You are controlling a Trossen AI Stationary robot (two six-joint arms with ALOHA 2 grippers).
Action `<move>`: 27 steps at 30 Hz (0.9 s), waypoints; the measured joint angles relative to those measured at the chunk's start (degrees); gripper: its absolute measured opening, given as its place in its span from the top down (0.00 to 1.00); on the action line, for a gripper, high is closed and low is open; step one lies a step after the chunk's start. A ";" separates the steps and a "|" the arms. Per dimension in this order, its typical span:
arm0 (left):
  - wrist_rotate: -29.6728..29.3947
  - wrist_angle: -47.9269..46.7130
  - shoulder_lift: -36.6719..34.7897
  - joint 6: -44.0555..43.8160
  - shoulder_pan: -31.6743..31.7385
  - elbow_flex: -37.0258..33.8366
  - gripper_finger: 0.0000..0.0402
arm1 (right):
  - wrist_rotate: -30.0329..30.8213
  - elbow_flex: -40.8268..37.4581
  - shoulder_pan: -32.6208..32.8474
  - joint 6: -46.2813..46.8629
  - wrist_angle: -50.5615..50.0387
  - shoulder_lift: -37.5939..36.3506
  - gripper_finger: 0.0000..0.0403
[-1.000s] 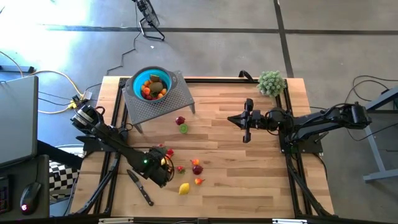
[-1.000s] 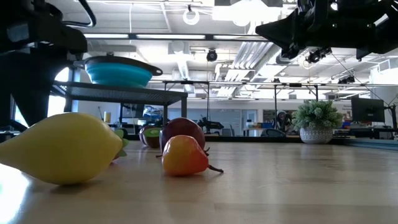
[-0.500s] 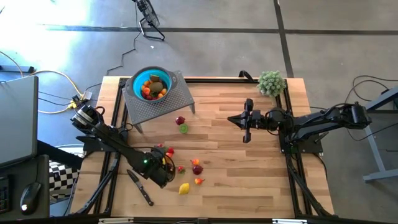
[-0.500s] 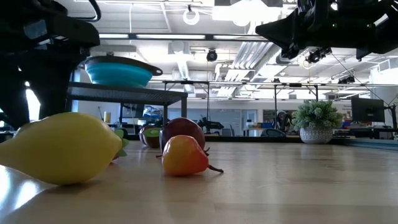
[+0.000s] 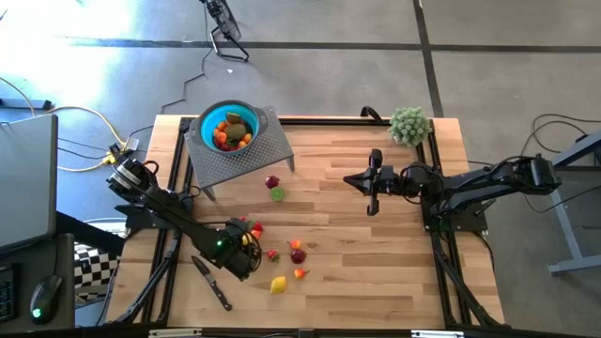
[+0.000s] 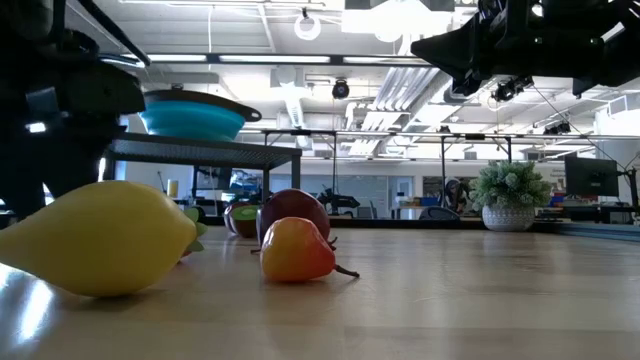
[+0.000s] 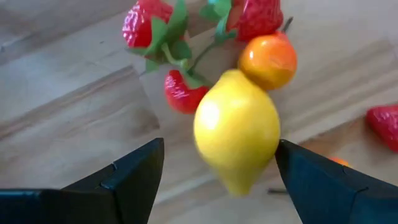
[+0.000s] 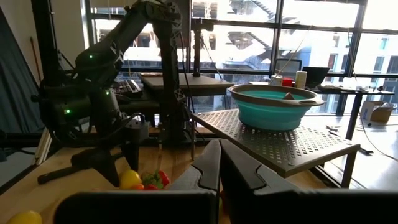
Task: Pick & Place Fruit
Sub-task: Put the left yellow lemon into the blue strainer bowl on the shelf
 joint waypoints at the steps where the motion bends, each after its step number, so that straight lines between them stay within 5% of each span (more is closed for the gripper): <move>1: -0.28 0.82 0.00 0.13 0.00 -0.45 0.25 | 0.00 0.00 0.00 0.00 0.00 0.00 0.99; 7: -0.85 4.43 0.00 7.07 0.00 -1.86 0.25 | 0.00 0.00 0.00 0.00 0.00 0.00 0.99; 27: -3.35 4.15 0.00 7.31 -0.02 -1.93 0.25 | -0.02 0.00 0.00 0.00 0.00 0.00 0.99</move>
